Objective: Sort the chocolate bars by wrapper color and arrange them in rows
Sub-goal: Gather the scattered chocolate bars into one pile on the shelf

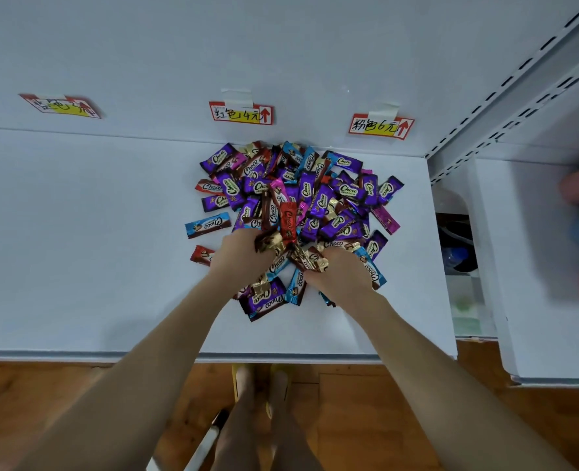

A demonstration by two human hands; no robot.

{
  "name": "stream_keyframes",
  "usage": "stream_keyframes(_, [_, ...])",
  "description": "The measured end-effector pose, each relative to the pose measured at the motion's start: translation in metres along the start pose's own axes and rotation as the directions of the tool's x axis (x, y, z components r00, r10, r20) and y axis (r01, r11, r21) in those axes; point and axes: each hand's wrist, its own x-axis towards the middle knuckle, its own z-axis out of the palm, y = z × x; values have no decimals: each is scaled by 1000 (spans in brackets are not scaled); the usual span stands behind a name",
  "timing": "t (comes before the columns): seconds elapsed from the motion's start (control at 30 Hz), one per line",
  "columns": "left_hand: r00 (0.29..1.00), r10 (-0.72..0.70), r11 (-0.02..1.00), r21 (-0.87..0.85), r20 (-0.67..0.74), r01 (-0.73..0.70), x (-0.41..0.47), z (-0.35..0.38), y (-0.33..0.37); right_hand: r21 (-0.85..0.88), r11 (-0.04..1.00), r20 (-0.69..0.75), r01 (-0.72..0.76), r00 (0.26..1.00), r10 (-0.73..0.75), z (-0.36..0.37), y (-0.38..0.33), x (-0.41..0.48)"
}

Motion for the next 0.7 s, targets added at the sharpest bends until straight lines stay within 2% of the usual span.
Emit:
stream_keyframes(0.07, [998, -4, 990, -144, -68, -6, -5, -7, -3, 32, 999, 5, 13, 1000, -13, -2, 0, 0])
stream_keyframes(0.2, [989, -43, 924, -382, -140, -14, -18, -16, -4, -19, 998, -34, 67, 997, -68, 0, 1, -6])
stream_keyframes(0.37, [976, -106, 816, -578, -189, -23, -38, -29, -9, 53, 994, -131, 98, 987, -90, -17, 1, -14])
stream_keyframes(0.5, [946, -164, 772, -633, -279, -53, -58, -49, -18, 175, 947, -209, 269, 950, -231, -46, -29, -17])
stream_keyframes(0.7, [851, -251, 824, -563, -461, -62, -104, -105, -58, 130, 867, -170, 481, 872, -459, -47, -129, -17])
